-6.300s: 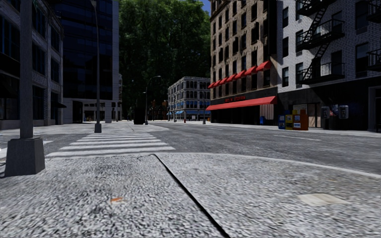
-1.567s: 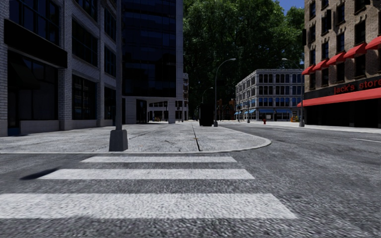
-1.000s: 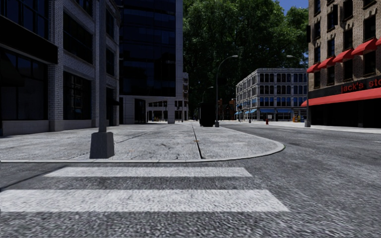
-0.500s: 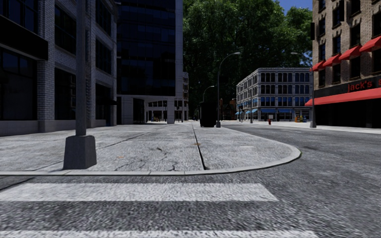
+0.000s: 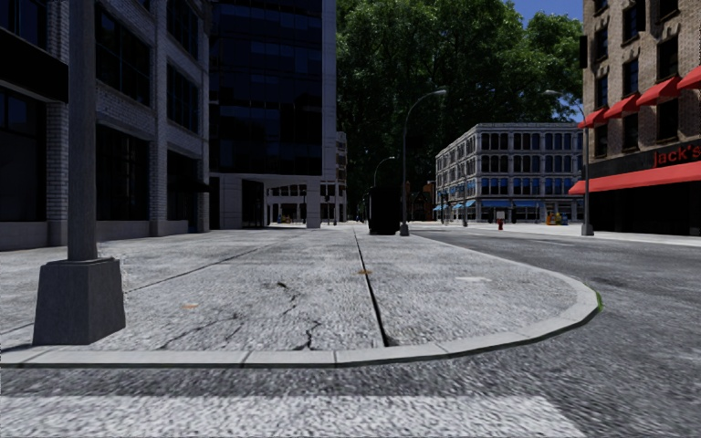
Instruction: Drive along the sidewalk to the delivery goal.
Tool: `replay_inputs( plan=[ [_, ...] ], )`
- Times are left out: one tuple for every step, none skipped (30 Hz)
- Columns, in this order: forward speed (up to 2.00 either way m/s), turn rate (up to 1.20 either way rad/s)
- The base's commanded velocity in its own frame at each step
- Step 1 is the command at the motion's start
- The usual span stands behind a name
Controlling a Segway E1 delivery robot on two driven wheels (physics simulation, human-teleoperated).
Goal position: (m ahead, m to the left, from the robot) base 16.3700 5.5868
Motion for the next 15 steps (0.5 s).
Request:
replay_inputs(
  plan=[
    [1.55,0.00],
    [1.55,0.00],
    [1.55,0.00],
    [1.55,0.00],
    [1.55,0.00],
    [1.55,0.00],
    [1.55,0.00],
    [1.55,0.00],
    [1.55,0.00],
    [1.55,0.00],
    [1.55,0.00],
    [1.55,0.00],
    [1.55,0.00],
    [1.55,0.01],
    [1.55,0.10]
  ],
)
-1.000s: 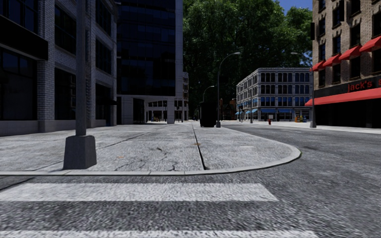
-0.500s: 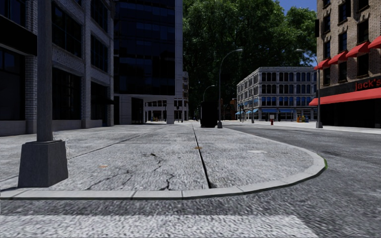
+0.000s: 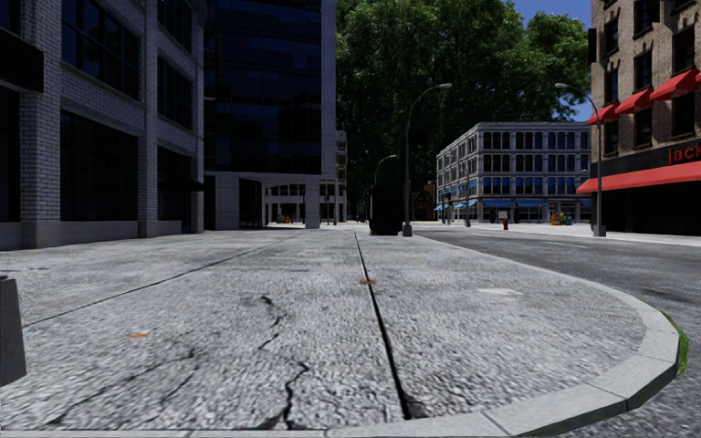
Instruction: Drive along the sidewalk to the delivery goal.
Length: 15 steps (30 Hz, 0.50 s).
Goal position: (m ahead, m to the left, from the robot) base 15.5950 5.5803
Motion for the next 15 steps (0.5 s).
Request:
replay_inputs(
  plan=[
    [1.55,0.15],
    [1.55,0.16],
    [1.55,0.19],
    [1.55,0.21],
    [1.55,0.22],
    [1.55,0.25],
    [1.55,0.25],
    [1.55,0.32],
    [1.55,0.35],
    [1.55,0.35],
    [1.55,0.36],
    [1.55,0.36],
    [1.55,0.36],
    [1.55,0.36],
    [1.55,0.36]
  ],
)
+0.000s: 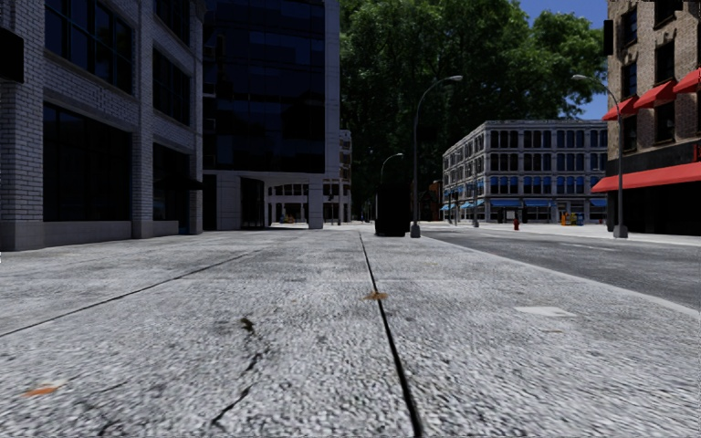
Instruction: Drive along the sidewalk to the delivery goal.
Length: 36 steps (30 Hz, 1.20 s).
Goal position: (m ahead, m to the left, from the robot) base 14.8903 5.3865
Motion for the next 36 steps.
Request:
replay_inputs(
  plan=[
    [1.55,0.36],
    [1.55,0.36],
    [1.55,0.36],
    [1.55,0.36],
    [1.55,0.36],
    [1.55,0.36],
    [1.55,0.36],
    [1.55,0.39],
    [1.55,0.41],
    [1.55,0.41],
    [1.55,0.41],
    [1.55,0.41],
    [1.55,0.41],
    [1.55,0.41],
    [1.55,0.41],
    [1.55,0.41],
    [1.55,0.41],
    [1.55,0.41],
    [1.55,0.41],
    [1.55,0.41],
    [1.55,0.41],
    [1.55,0.41],
    [1.55,0.41],
    [1.55,0.41],
    [1.55,0.41],
    [1.55,0.41],
    [1.55,0.41],
    [1.55,0.41],
    [1.55,0.41],
    [1.55,0.37],
    [1.55,0.37],
    [1.55,0.30],
    [1.55,0.27],
    [1.55,0.19],
    [1.55,0.04],
    [1.55,0.04]
  ],
)
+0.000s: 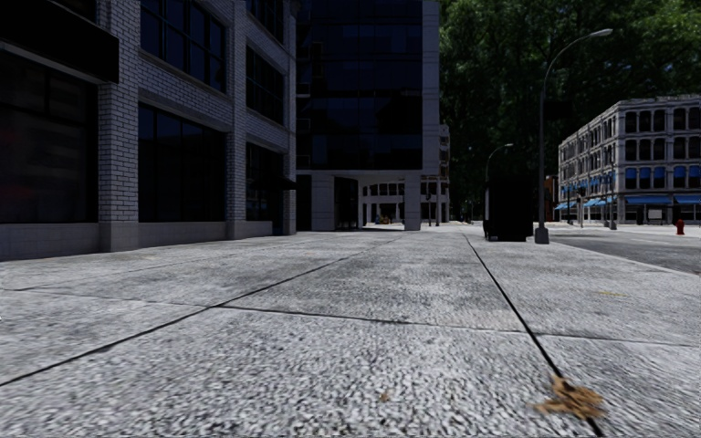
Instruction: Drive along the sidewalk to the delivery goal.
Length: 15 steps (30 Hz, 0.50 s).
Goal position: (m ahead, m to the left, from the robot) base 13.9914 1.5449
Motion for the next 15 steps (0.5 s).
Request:
replay_inputs(
  plan=[
    [1.55,0.00],
    [1.55,0.00],
    [1.55,0.00],
    [1.55,0.00],
    [1.55,0.00],
    [1.55,0.00],
    [1.55,0.00],
    [1.55,0.00],
    [1.55,0.00],
    [1.55,0.00],
    [1.55,0.00],
    [1.55,0.00],
    [1.55,0.00],
    [1.55,0.00],
    [1.55,0.00]
  ],
)
